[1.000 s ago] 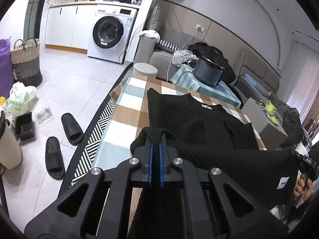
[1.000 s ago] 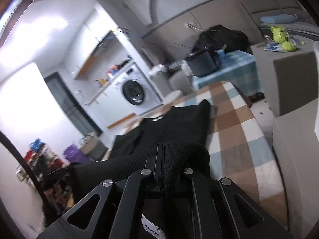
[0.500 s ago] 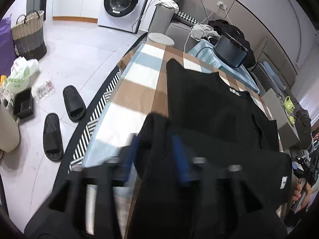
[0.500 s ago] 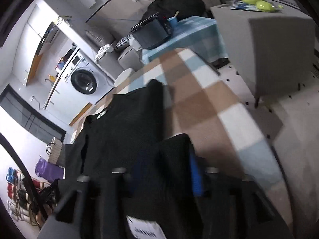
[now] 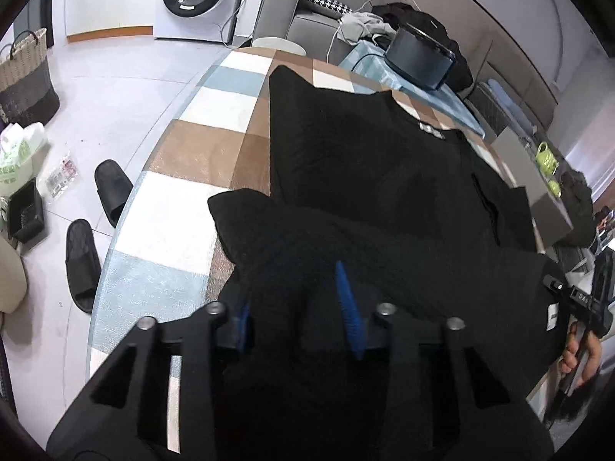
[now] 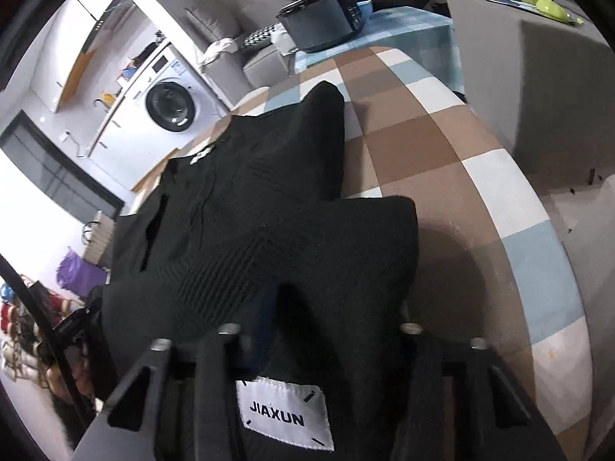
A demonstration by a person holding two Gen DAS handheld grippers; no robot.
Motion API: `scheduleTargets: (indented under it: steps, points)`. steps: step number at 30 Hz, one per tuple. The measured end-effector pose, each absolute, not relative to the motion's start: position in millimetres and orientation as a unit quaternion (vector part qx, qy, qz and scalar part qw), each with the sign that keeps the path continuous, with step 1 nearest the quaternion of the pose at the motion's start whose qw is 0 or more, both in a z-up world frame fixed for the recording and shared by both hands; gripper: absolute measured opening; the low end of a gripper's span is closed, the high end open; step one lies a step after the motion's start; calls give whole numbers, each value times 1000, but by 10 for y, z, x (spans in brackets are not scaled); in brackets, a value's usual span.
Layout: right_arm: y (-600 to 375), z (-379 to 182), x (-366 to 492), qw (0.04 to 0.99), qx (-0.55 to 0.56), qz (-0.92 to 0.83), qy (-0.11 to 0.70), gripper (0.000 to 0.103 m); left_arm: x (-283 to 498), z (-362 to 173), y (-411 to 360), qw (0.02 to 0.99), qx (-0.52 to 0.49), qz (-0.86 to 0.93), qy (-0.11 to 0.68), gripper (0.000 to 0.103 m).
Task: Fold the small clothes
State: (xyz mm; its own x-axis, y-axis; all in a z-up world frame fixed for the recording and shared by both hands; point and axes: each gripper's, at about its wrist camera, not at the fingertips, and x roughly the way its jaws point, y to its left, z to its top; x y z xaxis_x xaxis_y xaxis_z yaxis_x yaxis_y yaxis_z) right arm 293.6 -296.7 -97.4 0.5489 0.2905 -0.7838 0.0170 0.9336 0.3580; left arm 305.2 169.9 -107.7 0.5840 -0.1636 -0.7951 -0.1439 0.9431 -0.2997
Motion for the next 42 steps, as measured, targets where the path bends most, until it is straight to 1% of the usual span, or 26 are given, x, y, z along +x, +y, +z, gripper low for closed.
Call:
scheduleTargets:
  steps: [2, 7, 12, 21, 22, 23, 24, 25, 27, 29, 30, 35, 38, 42]
  points:
    - [-2904, -981, 2927, 866, 154, 77, 470, 32, 3049, -1083, 1662, 876, -157, -8, 456, 26]
    - [-2833, -1005, 2793, 871, 156, 61, 462, 29, 2974, -1067, 1604, 877, -134, -8, 461, 25]
    - [-2774, -990, 2592, 871, 146, 63, 465, 29, 2725, -1035, 1607, 877, -123, -6, 465, 25]
    - [-2743, -989, 1949, 869, 123, 86, 471, 29, 2057, -975, 1644, 876, -131, -3, 463, 25]
    - [-2756, -982, 1889, 869, 122, 87, 471, 31, 1995, -964, 1657, 878, -133, -1, 461, 28]
    - [-2776, -972, 1843, 869, 124, 88, 471, 37, 1945, -959, 1663, 878, -134, 3, 459, 31]
    - [-2800, -952, 1798, 868, 127, 92, 471, 41, 1887, -942, 1686, 878, -136, 12, 458, 39]
    - [-2837, -922, 1740, 867, 133, 103, 468, 45, 1826, -921, 1713, 878, -138, 19, 457, 43]
    - [-2914, -859, 1661, 869, 139, 119, 460, 48, 1685, -863, 1773, 881, -147, 31, 449, 46]
    - [-2996, -818, 1553, 870, 140, 129, 454, 56, 1528, -810, 1832, 884, -154, 35, 441, 52]
    - [-3028, -808, 1489, 870, 141, 134, 453, 56, 1450, -791, 1856, 885, -157, 38, 437, 55]
    - [-3171, -820, 1332, 869, 155, 150, 444, 56, 1170, -858, 1924, 877, -179, 37, 444, 55]
    - [-3149, -871, 1362, 862, 160, 152, 455, 56, 1095, -907, 1899, 872, -185, 34, 452, 55]
    - [-3086, -868, 1352, 865, 145, 154, 455, 52, 988, -844, 1819, 882, -173, 32, 437, 54]
